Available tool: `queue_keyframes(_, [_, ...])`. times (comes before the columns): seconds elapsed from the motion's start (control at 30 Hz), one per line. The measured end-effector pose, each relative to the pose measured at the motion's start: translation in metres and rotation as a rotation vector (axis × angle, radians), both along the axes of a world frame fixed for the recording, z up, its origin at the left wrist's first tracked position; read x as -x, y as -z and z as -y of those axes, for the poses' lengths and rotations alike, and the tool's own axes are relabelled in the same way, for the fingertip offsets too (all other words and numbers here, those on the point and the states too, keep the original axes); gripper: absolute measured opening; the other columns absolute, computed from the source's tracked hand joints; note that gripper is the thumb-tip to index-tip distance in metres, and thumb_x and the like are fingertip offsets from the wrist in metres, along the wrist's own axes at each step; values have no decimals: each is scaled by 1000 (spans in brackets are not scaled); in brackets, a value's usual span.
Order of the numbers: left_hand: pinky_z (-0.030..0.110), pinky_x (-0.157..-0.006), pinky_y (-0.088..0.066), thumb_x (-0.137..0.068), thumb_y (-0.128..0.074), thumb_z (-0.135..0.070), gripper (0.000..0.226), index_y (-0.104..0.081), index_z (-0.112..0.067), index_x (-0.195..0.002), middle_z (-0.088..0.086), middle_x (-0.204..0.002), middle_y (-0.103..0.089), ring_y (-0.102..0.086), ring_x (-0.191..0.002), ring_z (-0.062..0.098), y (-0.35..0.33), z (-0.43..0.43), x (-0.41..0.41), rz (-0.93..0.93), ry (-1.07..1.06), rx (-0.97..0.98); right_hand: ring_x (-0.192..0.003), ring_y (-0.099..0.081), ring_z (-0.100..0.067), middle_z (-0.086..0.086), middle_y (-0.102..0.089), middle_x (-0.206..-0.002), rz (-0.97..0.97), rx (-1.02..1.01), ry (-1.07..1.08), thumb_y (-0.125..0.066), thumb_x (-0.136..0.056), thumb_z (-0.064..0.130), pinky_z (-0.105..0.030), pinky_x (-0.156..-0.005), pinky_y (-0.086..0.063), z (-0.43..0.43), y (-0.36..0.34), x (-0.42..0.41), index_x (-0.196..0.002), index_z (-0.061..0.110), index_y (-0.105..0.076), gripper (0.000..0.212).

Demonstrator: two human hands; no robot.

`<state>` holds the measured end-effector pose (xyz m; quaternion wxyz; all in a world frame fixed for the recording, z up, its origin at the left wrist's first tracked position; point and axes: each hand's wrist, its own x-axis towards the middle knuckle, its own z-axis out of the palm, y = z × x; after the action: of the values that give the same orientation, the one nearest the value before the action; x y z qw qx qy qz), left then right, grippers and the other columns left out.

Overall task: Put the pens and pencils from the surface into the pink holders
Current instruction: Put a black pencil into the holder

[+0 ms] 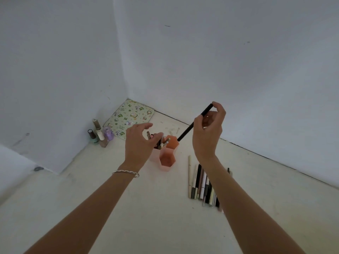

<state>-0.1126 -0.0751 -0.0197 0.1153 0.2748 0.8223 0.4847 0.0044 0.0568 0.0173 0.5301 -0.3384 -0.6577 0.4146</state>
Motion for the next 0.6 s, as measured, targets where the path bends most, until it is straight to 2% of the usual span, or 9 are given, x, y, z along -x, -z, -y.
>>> queue_keyframes(0.1, [38, -100, -45, -75, -76, -49, 58, -62, -19, -123, -6, -116, -62, -54, -115, 18, -12, 4, 8, -5, 8, -75, -70, -56, -4, 23, -55, -81, -42, -33, -24, -52, -89, 8, -13, -64, -46, 10, -6, 10, -125, 34, -41, 46])
queue_keyframes(0.2, [38, -99, -46, -81, -70, -50, 55, -57, -21, -126, -8, -116, -60, -55, -112, 13, -32, 5, 16, -32, -52, -198, -73, -58, -7, 18, -58, -85, -5, -72, -68, -52, -91, 10, -16, -67, -48, 19, -3, 19, -126, 34, -39, 44])
queue_keyframes(0.3, [41, -92, -51, -91, -56, -43, 33, -59, -23, -117, -10, -106, -63, -60, -104, 13, -50, 6, 17, -1, -154, -341, -77, -57, -10, 12, -57, -87, 169, -139, -145, -53, -93, 14, -20, -71, -49, 31, 15, 22, -126, 32, -38, 41])
queue_keyframes(0.4, [27, -77, -53, -93, -55, -24, 12, -60, -26, -104, -17, -92, -64, -61, -89, 1, -58, 8, 8, 55, -152, -386, -82, -56, -12, 6, -59, -92, 430, -168, -228, -53, -94, 15, -28, -75, -51, 38, 38, 19, -124, 31, -40, 36])
queue_keyframes(0.43, [22, -72, -51, -92, -55, -17, 13, -60, -27, -100, -17, -89, -63, -61, -84, -1, -59, 9, 4, 73, -130, -381, -85, -56, -14, 3, -61, -95, 513, -200, -254, -52, -94, 15, -33, -78, -51, 40, 44, 17, -122, 27, -46, 30])
queue_keyframes(0.5, [17, -65, -49, -90, -52, -9, 22, -59, -29, -93, -16, -86, -63, -64, -78, 7, -60, 10, -7, 104, -54, -364, -95, -57, -17, 0, -64, -100, 584, -341, -267, -49, -93, 17, -37, -87, -48, 43, 51, 11, -112, 16, -61, 22])
queue_keyframes(0.53, [16, -61, -49, -87, -51, -6, 26, -58, -31, -88, -14, -85, -63, -66, -75, 12, -60, 10, -16, 103, -8, -354, -99, -57, -18, -2, -65, -103, 574, -380, -249, -48, -91, 17, -36, -91, -45, 42, 53, 7, -108, 12, -65, 24])
queue_keyframes(0.6, [15, -55, -49, -81, -49, -5, 28, -56, -32, -80, -12, -76, -63, -65, -65, 13, -55, 6, -37, 86, 77, -329, -102, -57, -18, 0, -64, -108, 491, -330, -148, -46, -89, 13, -35, -95, -43, 35, 50, -3, -111, 9, -65, 29])
